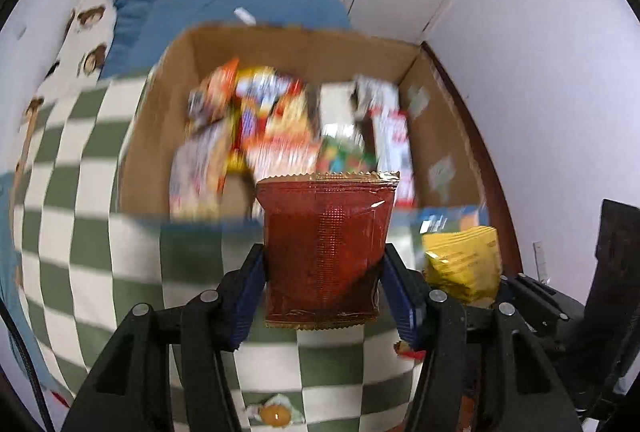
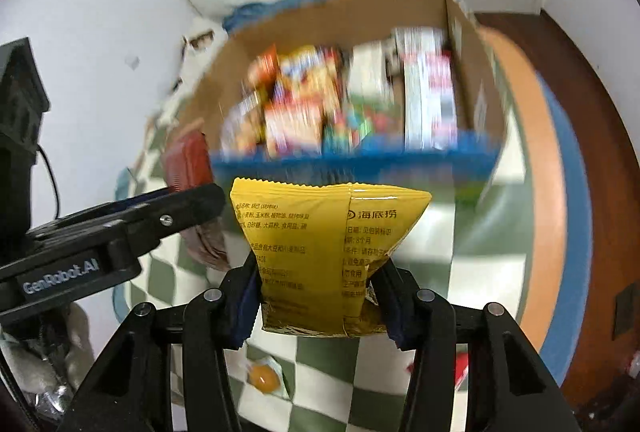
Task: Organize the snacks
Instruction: 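Carry both packs into the box and open both tools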
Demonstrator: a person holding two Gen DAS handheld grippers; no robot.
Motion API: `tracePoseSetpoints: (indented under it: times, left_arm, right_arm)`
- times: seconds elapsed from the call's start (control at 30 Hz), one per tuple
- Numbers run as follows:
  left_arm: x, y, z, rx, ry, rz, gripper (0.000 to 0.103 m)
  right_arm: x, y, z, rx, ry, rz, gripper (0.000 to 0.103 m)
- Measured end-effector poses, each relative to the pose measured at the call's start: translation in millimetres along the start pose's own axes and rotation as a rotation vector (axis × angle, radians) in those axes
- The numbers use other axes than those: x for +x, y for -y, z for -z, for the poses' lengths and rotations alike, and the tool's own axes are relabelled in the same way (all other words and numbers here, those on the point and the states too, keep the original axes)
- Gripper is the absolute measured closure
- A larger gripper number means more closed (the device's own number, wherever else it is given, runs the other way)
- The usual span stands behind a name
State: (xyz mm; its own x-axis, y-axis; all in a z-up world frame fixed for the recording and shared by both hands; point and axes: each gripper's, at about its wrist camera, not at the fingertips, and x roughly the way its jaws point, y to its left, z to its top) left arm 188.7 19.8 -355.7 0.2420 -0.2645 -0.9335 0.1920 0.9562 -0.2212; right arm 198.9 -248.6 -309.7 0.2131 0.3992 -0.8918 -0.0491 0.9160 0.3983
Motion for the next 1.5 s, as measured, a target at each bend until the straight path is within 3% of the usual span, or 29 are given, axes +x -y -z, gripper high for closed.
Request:
tracePoseSetpoints:
  times: [0.2, 0.3, 0.5, 0.77, 0.9, 1.0, 1.13, 1.5]
  left_arm:
    - [22.7, 10.4, -86.7, 0.021, -0.022, -0.034, 0.049]
    - [58.1, 7.3, -127.3, 0.037, -0.074, -0.084, 0.049]
    - [126.2, -9.6, -169.3, 0.020, -0.209, -0.139, 0.049]
    - [169.4, -27.8, -176.2, -0.017, -0.320, -0.152, 0.049]
    - [173.9, -34.5, -172.2, -0.036, -0.343, -0.159, 0.046]
    - [174.3, -40.9, -171.4, -0.055, -0.343, -0.150, 0.024]
    - [168.6, -45.1, -172.6, -0.065, -0.321, -0.146, 0.010]
    - [136.8, -44.2, -159.2, -0.064, -0.253, -0.166, 0.010]
  right_arm:
    - [-9.1, 8.6, -79.2, -0.001, 0.080, 0.049, 0.050]
    - [12.6, 21.8, -115.4, 0.021, 0.053, 0.084, 0.050]
    - [57.7, 33.2, -167.4, 0.018, -0.013, 0.155, 0.050]
    - [117.8, 44.3, -200.1, 0.033, -0.142, 0.188, 0.046]
    - [136.1, 48.9, -206.8, 0.032, -0.188, 0.209, 0.016]
    - [139.1, 47.3, -202.4, 0.026, -0.199, 0.231, 0.003]
    - [137.4, 48.8, -202.4, 0.029, -0.199, 0.235, 0.003]
    - [115.9, 39.1, -184.6, 0.043, -0.170, 0.229, 0.003]
